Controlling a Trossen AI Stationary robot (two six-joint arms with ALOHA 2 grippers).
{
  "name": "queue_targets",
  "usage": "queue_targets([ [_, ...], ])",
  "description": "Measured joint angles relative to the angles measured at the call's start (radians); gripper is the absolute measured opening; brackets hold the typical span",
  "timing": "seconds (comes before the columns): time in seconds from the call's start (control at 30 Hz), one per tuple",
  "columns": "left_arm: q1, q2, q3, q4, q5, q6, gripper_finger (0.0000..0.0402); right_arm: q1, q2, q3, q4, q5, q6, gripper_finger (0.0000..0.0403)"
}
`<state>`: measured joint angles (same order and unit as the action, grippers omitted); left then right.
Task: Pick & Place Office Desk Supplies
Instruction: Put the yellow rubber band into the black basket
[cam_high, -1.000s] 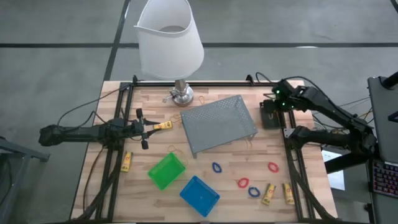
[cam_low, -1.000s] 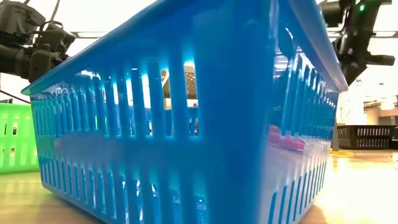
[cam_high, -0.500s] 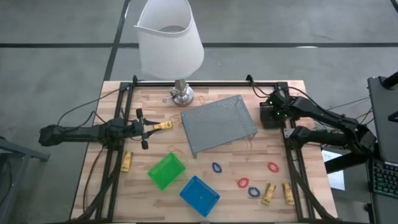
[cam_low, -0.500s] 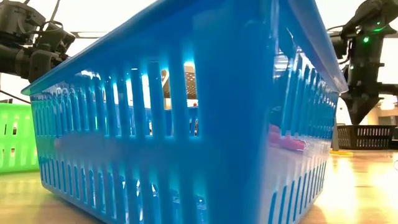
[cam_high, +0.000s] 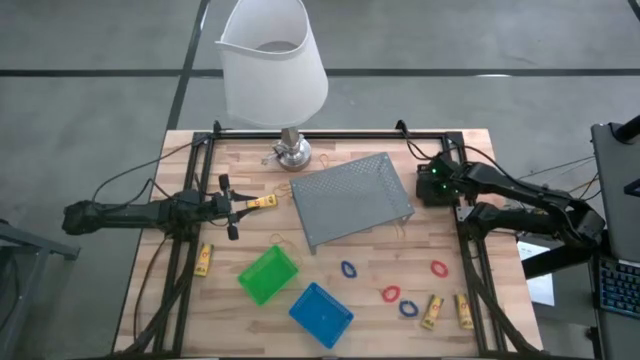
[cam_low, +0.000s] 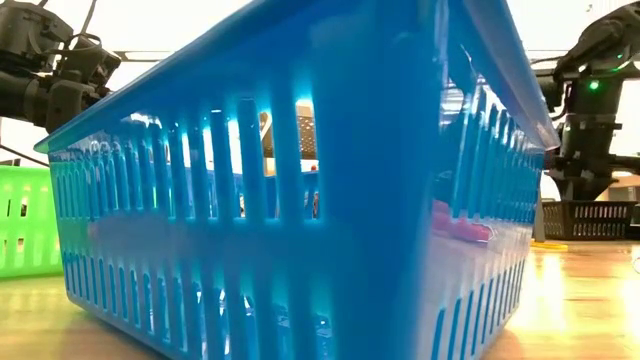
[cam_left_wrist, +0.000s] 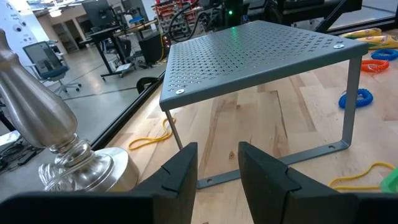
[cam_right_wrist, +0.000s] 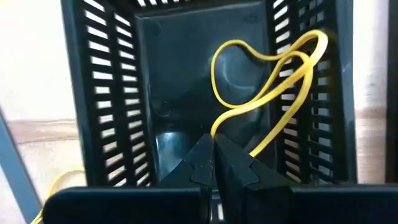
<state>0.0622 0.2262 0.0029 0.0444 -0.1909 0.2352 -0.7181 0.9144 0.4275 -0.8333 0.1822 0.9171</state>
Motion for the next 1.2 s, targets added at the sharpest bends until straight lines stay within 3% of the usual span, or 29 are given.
queue_targets([
  [0.63,0.000,0.000,0.000,0.000,0.000,0.000,0.0118,0.000,0.000,-0.087,0.134,-0.023,-0.004,0.0009],
  [1.2,0.000,0.000,0.000,0.000,0.000,0.000,0.0118,0.000,0.000,-0.022,0.047,-0.025,-0.048,0.0012],
])
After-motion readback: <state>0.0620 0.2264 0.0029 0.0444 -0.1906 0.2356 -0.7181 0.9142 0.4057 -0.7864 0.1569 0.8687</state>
